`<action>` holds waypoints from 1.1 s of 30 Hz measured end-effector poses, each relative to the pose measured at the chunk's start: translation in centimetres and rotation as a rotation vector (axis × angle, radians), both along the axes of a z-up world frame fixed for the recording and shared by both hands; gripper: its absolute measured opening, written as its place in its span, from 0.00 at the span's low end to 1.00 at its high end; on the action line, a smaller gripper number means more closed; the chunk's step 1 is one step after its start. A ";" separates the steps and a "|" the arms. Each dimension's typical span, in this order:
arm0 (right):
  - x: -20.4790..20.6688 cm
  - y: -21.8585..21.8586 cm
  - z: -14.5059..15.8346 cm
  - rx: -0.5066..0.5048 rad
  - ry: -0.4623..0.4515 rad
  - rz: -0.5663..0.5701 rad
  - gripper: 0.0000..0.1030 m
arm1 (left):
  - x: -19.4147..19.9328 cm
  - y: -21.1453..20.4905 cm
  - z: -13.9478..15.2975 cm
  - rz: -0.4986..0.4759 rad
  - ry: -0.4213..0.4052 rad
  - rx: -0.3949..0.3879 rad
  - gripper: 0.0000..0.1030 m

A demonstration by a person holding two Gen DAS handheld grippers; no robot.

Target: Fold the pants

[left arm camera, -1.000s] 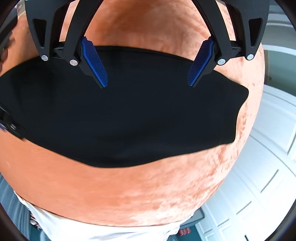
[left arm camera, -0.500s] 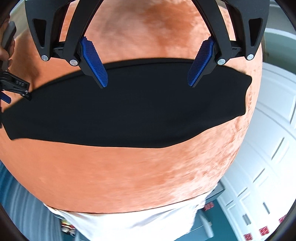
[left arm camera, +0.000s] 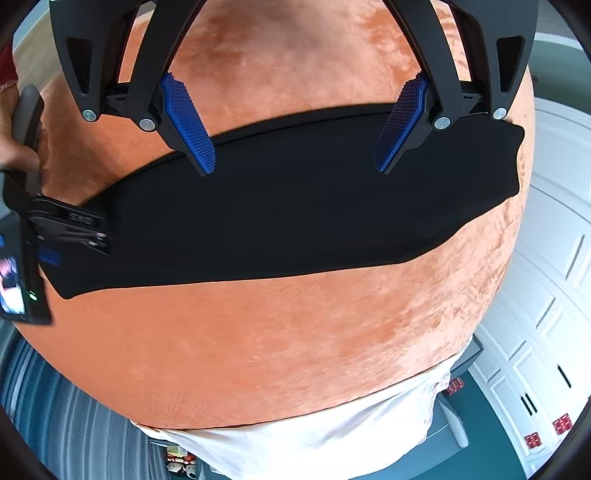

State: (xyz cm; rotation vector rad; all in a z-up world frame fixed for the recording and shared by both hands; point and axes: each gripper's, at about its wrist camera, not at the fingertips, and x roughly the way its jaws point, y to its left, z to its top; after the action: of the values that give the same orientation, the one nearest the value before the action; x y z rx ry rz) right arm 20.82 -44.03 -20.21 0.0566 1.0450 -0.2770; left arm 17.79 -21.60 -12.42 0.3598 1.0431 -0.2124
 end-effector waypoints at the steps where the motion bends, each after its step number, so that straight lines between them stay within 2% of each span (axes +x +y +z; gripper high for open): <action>1: 1.0 1.0 -0.5 0.008 0.013 0.045 0.96 | 0.0 -0.2 -0.1 -0.001 0.001 0.003 0.83; 2: 1.8 1.3 -1.1 0.003 0.032 0.074 0.96 | 0.1 -0.3 -0.2 0.000 0.005 0.007 0.83; 4: 3.6 1.2 -3.2 -0.135 0.106 0.100 0.95 | 0.3 -0.5 -0.5 -0.001 0.012 0.018 0.83; 5: 4.1 0.0 -3.4 -0.137 0.091 0.100 0.95 | 0.4 -0.5 -0.6 0.000 0.012 0.027 0.83; 8: 3.7 -5.1 -2.5 -0.029 0.069 -0.068 0.95 | 1.0 -0.2 -0.8 0.005 0.008 0.046 0.83; 9: 3.1 -6.7 -1.6 0.034 0.027 -0.103 0.95 | 1.1 -0.1 -1.0 0.007 0.010 0.047 0.83; 10: 2.9 -7.1 -1.3 0.063 0.007 -0.083 0.95 | 1.4 0.0 -1.2 0.011 0.016 0.048 0.83; 11: 2.9 -7.4 -1.5 0.032 0.020 -0.064 0.95 | 1.6 0.0 -1.5 0.014 0.023 0.047 0.83; 12: 3.0 -8.1 -2.4 -0.119 0.081 -0.078 0.95 | 1.8 -0.1 -1.8 0.015 0.032 0.047 0.83; 13: 3.1 -10.0 -3.2 -0.196 0.118 -0.112 0.96 | 2.0 -0.2 -2.0 0.015 0.037 0.048 0.83; 14: 2.9 -11.9 -3.3 -0.155 0.111 -0.142 0.96 | 2.2 -0.4 -2.2 0.014 0.042 0.049 0.83; 15: 2.1 -14.5 -2.5 -0.063 0.079 -0.226 0.95 | 2.3 -0.6 -2.2 0.008 0.040 0.046 0.83; 16: 1.8 -15.3 -1.7 -0.078 0.076 -0.289 0.95 | 2.2 -0.8 -2.2 0.005 0.036 0.045 0.83; 17: 1.4 -15.6 -1.1 -0.080 0.062 -0.303 0.95 | 2.1 -1.0 -2.1 0.004 0.031 0.043 0.83; 19: 0.5 -14.6 -0.3 -0.028 0.027 -0.218 0.95 | 2.1 -1.5 -2.2 -0.002 0.039 0.030 0.83; 21: 0.1 -13.5 -1.3 -0.102 0.071 -0.129 0.96 | 2.1 -2.1 -2.5 -0.009 0.049 0.023 0.83; 23: -0.5 -13.6 -3.7 -0.144 0.143 -0.102 0.96 | 2.1 -2.9 -2.6 -0.020 0.052 0.029 0.83; 25: -1.5 -15.4 -3.8 0.010 0.073 -0.166 0.96 | 2.0 -3.5 -2.2 -0.031 0.047 0.017 0.83; 27: -2.1 -17.3 -4.6 0.176 0.051 -0.243 0.96 | 1.8 -3.9 -1.8 -0.037 0.038 0.009 0.83; 28: -2.7 -17.8 -4.7 0.229 -0.003 -0.271 0.96 | 1.7 -4.2 -1.5 -0.040 0.033 0.006 0.83; 29: -3.4 -17.3 -4.7 0.228 -0.027 -0.269 0.96 | 1.6 -4.4 -1.3 -0.042 0.030 0.001 0.83; 31: -3.5 -16.2 -4.7 0.150 -0.031 -0.219 0.96 | 1.5 -4.6 -0.8 -0.045 0.023 -0.008 0.83; 33: -4.6 -15.1 -4.4 0.133 -0.036 -0.234 0.96 | 1.4 -4.6 -0.3 -0.045 0.013 -0.014 0.83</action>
State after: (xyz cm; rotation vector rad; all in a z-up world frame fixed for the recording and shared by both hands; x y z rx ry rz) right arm 16.19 -59.16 -24.65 0.3042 1.0206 -0.4161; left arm 19.18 -26.20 -12.69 0.3700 1.0466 -0.2624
